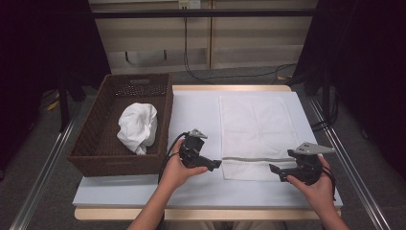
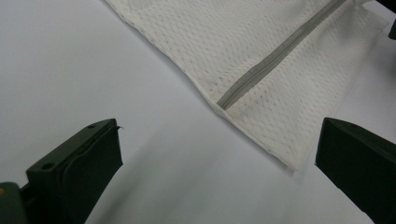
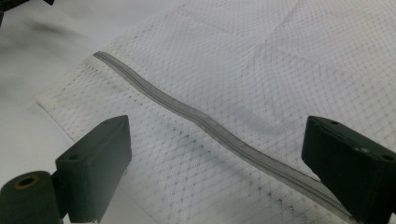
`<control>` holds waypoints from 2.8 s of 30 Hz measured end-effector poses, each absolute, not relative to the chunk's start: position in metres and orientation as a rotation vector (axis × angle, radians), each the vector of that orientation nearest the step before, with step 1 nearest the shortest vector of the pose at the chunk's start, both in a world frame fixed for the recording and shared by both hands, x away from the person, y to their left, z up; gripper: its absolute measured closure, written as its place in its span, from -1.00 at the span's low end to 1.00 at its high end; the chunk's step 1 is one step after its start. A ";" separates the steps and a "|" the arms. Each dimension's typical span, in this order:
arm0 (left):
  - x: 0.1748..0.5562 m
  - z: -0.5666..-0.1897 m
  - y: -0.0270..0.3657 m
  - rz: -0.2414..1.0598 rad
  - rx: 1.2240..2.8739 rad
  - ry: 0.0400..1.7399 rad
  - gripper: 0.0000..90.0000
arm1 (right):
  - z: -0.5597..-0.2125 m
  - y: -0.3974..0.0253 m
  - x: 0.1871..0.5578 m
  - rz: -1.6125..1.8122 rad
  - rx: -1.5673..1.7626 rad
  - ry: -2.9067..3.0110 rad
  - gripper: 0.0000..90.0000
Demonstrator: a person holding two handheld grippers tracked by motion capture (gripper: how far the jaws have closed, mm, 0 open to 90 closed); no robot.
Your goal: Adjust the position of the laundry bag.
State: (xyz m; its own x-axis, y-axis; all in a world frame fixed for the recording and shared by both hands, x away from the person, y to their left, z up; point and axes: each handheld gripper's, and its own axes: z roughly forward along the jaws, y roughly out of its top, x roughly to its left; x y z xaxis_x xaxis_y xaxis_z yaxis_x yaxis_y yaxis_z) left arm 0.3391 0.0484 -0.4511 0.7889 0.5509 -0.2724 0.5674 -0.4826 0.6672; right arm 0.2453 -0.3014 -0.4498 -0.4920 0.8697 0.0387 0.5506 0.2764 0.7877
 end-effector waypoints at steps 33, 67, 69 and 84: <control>0.387 -0.451 0.010 0.025 2.205 0.966 -0.86 | -0.454 -0.296 0.236 1.066 1.238 2.174 -0.83; 0.441 -0.467 -0.016 -0.003 2.104 1.080 -0.16 | -0.452 -0.293 0.241 1.080 1.206 2.185 -0.83; 0.443 -0.469 -0.018 0.003 2.111 1.086 -0.11 | -0.452 -0.293 0.241 1.083 1.208 2.184 -0.82; 0.448 -0.475 -0.022 -0.065 2.091 1.186 0.25 | -0.450 -0.295 0.240 1.078 1.209 2.170 -0.82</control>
